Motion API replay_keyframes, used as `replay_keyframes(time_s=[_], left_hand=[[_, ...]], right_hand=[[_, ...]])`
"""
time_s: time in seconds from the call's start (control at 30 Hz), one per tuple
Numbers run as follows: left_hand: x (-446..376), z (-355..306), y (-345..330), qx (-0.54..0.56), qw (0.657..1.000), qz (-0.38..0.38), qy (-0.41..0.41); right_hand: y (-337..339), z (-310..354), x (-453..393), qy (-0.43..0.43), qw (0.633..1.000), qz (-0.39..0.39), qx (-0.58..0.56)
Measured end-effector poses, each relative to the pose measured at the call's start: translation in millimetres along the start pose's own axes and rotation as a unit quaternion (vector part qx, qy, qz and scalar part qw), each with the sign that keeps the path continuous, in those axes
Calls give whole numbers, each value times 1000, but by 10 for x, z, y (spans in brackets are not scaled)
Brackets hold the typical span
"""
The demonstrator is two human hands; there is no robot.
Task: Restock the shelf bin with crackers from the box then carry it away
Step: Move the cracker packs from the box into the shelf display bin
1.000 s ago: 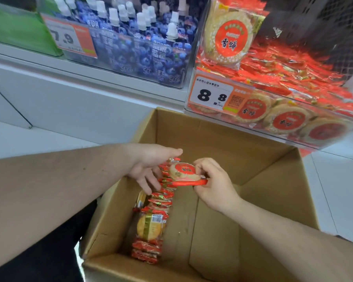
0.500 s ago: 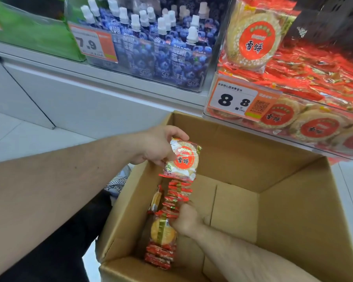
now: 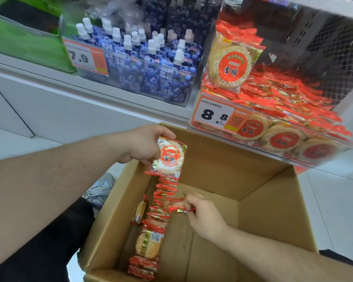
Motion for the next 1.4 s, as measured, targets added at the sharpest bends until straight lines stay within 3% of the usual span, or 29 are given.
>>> replay_keyframes(time_s=[0.07, 0.2, 0.37, 0.57, 0.77, 0.93, 1.03, 1.1, 1.17, 1.27, 1.33, 1.4], left_hand=[[29, -108, -18, -11, 1000, 7, -16], [148, -326, -127, -11, 999, 25, -41], [261, -728, -291, 19, 994, 31, -99], [309, -1138, -451, 164, 975, 59, -135], [305, -1307, -516, 271, 952, 59, -128], [223, -1383, -396, 195, 965, -19, -174], [239, -1558, -263, 133, 966, -44, -217], [263, -1700, -184, 101, 961, -57, -251], [275, -1821, -162, 87, 956, -56, -274], [260, -1927, -181, 89, 954, -47, -283], [233, -1962, -124, 109, 949, -74, -285], [181, -1981, 37, 113, 932, -159, -307]], right_hand=[[475, 37, 201, 87, 991, -98, 8], [1176, 237, 643, 167, 960, -225, 17], [1679, 475, 956, 190, 930, -315, -27], [1959, 733, 1039, 226, 900, -371, -31], [1981, 782, 867, 200, 912, -359, 11], [2106, 874, 755, 202, 925, -322, 22], [2357, 934, 671, 138, 929, -329, -94], [2514, 965, 546, 60, 934, -292, -197], [2583, 1035, 406, -12, 950, -203, -237], [2620, 1159, 265, -40, 945, -57, -320], [2703, 1156, 189, -48, 938, -40, -341], [2879, 1069, 39, -56, 927, -74, -364]])
Point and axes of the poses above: each hand's wrist, its own x-axis away from the middle knuckle, its own y-axis out of the back of the hand, z = x × y, the point moved 5 cm from there along -x, towards the middle knuckle, and after that the axes turned 14 degrees about -y, right-handed, at the moved point
